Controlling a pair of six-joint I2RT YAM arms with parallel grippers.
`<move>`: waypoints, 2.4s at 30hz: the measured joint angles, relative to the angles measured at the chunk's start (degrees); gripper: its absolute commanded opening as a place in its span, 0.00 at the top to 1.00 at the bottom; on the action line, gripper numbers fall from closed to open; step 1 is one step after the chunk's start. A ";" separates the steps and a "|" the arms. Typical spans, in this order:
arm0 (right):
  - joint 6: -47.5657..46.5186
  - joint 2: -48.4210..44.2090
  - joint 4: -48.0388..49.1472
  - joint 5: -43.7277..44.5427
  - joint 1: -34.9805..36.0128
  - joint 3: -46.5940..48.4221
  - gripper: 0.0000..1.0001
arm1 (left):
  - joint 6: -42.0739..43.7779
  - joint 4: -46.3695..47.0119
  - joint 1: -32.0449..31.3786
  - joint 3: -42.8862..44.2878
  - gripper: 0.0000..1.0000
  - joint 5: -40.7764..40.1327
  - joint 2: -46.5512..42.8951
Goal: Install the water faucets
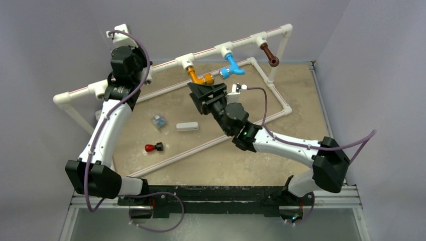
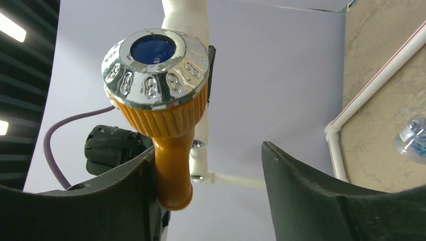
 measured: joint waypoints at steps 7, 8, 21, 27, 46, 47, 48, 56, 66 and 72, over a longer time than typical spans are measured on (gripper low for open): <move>-5.53 -4.11 0.35 0.22 0.00 -3.80 0.20 | 0.02 0.07 0.00 0.00 1.00 -0.02 0.00; -7.13 -4.92 0.63 0.22 -0.02 -4.46 0.20 | 0.04 0.07 0.00 0.00 1.00 -0.02 0.00; -31.67 -19.02 2.73 -1.20 -0.37 -11.98 0.21 | 0.04 0.07 0.00 0.00 1.00 -0.02 0.00; -47.50 -24.24 -1.57 -4.24 -0.44 -11.93 0.23 | 0.04 0.07 0.00 0.02 1.00 -0.02 0.07; -106.62 -21.29 -18.40 -6.10 1.36 -1.25 0.19 | 0.02 -0.11 0.11 0.24 1.00 0.07 0.24; -110.03 -21.09 -18.34 -6.12 1.75 -1.42 0.19 | 0.02 -0.11 0.11 0.24 1.00 0.07 0.24; -113.85 -21.03 -18.14 -6.14 2.19 -1.75 0.19 | 0.02 -0.11 0.11 0.24 1.00 0.09 0.24; -138.33 -19.76 -13.97 -5.20 5.44 -3.85 0.17 | 0.02 -0.11 0.11 0.26 1.00 0.13 0.26; -160.67 -12.28 -6.21 -4.20 7.69 -3.76 0.16 | 0.02 -0.13 0.11 0.26 1.00 0.13 0.28; -170.37 -7.72 -1.22 -4.22 8.07 -3.21 0.15 | 0.04 -0.11 0.11 0.26 1.00 0.13 0.28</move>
